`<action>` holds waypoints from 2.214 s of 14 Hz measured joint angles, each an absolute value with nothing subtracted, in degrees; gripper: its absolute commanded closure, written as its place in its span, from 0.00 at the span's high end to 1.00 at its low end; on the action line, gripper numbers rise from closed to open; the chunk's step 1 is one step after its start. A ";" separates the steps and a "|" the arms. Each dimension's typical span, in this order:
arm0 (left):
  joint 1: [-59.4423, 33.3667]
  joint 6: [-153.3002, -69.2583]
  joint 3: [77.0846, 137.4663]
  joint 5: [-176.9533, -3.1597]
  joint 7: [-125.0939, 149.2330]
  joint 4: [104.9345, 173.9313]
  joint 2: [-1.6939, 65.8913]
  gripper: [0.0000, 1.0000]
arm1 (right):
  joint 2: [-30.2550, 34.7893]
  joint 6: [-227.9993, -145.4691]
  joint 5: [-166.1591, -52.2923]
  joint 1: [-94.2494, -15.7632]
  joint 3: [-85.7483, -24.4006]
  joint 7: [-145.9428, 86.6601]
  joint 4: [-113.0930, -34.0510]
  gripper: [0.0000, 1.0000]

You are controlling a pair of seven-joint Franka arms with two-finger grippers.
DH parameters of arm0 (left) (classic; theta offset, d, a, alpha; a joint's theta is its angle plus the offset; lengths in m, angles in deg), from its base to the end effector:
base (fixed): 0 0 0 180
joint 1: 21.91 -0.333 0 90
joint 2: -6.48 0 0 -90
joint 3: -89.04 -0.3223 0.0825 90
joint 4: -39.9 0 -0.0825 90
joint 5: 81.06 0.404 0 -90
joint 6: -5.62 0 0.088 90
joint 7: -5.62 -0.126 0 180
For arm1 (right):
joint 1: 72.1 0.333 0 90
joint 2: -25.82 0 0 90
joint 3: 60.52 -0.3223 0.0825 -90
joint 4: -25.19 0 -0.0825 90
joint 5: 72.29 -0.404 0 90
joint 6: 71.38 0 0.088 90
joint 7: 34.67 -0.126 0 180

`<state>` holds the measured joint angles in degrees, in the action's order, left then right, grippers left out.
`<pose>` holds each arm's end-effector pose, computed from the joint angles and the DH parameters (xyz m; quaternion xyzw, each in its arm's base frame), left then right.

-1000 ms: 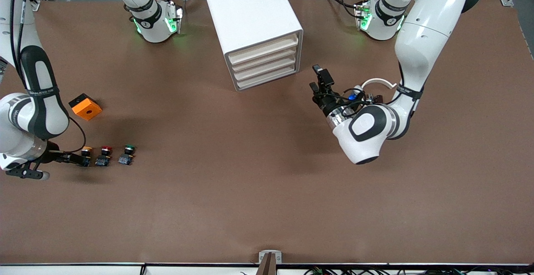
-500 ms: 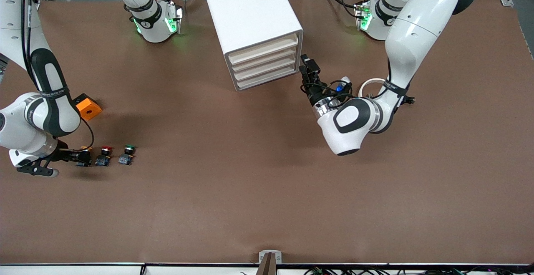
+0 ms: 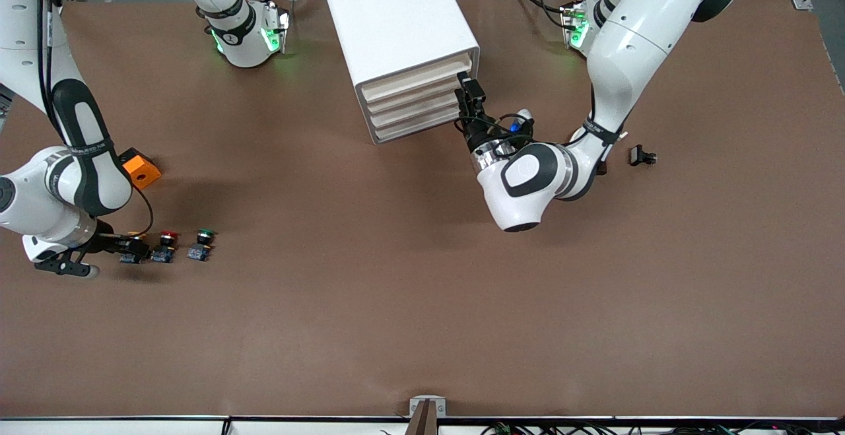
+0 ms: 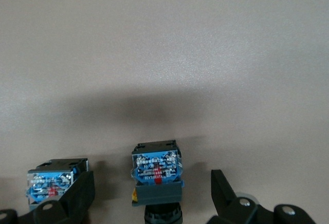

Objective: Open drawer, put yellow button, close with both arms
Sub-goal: 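Pull a drawer open with the left gripper while the right grasps yellow button, then carry the yellow button with the right gripper over the open drawer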

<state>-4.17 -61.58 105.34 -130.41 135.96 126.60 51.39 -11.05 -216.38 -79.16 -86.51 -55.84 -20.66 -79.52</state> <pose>0.4600 -0.4150 0.2391 -0.4516 -0.5724 0.5643 0.3873 0.6346 -0.2172 0.1568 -0.9960 0.0833 -0.0337 0.0022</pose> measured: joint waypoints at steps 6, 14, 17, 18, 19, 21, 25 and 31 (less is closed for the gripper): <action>-4.17 -63.20 104.97 -130.41 135.97 127.00 52.14 0.59 | -11.66 -216.78 -79.22 -86.51 -55.84 -20.69 -79.54 0.80; -0.06 -65.30 105.07 -130.44 136.02 127.24 52.36 0.45 | -11.84 -217.40 -79.27 -86.52 -55.76 -20.70 -79.51 0.00; 1.39 -65.30 105.10 -130.44 136.03 127.90 52.36 0.14 | -11.85 -217.23 -79.30 -86.52 -55.75 -21.37 -79.39 0.00; 1.64 -65.30 105.10 -130.45 136.03 128.13 52.36 0.09 | -11.85 -216.80 -79.31 -86.51 -55.77 -21.59 -79.19 0.00; 1.70 -65.31 105.09 -130.45 136.03 128.33 52.36 0.09 | -11.85 -215.87 -79.33 -86.49 -55.80 -21.66 -78.73 0.00; 1.59 -65.00 105.11 -131.11 136.67 128.39 52.30 0.08 | -11.83 -211.47 -79.34 -86.37 -55.82 -21.71 -76.26 0.00; 1.50 -65.07 105.11 -131.13 137.12 128.43 52.30 0.06 | -10.45 -201.57 -79.44 -85.16 -55.85 -23.81 -70.99 0.00; -1.54 -65.02 105.09 -131.14 137.12 128.41 52.29 0.07 | -2.03 -187.55 -79.57 -78.81 -56.01 -41.38 -70.12 0.00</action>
